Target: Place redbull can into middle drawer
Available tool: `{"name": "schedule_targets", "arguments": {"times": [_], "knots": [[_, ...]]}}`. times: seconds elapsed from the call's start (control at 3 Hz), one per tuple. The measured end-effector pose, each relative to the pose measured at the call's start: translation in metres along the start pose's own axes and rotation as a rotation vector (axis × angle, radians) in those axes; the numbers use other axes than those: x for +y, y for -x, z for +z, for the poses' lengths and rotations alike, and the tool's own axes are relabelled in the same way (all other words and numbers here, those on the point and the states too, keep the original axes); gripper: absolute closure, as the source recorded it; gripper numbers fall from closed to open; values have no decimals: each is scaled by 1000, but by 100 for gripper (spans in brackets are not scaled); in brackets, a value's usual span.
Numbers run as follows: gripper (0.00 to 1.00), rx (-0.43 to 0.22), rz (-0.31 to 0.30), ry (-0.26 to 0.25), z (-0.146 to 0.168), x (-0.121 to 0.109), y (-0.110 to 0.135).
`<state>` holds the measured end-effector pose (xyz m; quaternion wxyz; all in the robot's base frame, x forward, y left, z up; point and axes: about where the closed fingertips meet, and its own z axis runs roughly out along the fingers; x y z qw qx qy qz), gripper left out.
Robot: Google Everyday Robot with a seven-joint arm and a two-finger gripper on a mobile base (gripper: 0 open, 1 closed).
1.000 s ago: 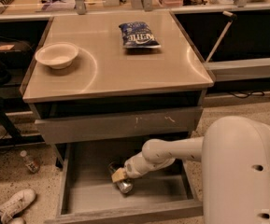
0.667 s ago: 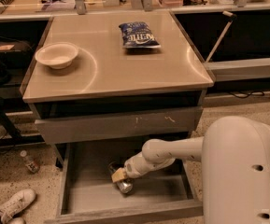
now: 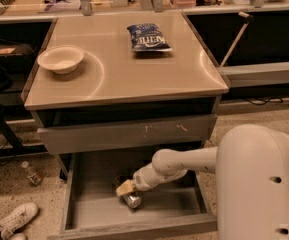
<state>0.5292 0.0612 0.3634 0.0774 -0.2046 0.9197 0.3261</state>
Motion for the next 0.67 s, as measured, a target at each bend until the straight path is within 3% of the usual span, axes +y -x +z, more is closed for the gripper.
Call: {"name": "schedule_targets", "arguments": {"times": [0.33,0.67], "knots": [[0,0,0,0,0,0,0],[0,0,0,0,0,0,0]]}}
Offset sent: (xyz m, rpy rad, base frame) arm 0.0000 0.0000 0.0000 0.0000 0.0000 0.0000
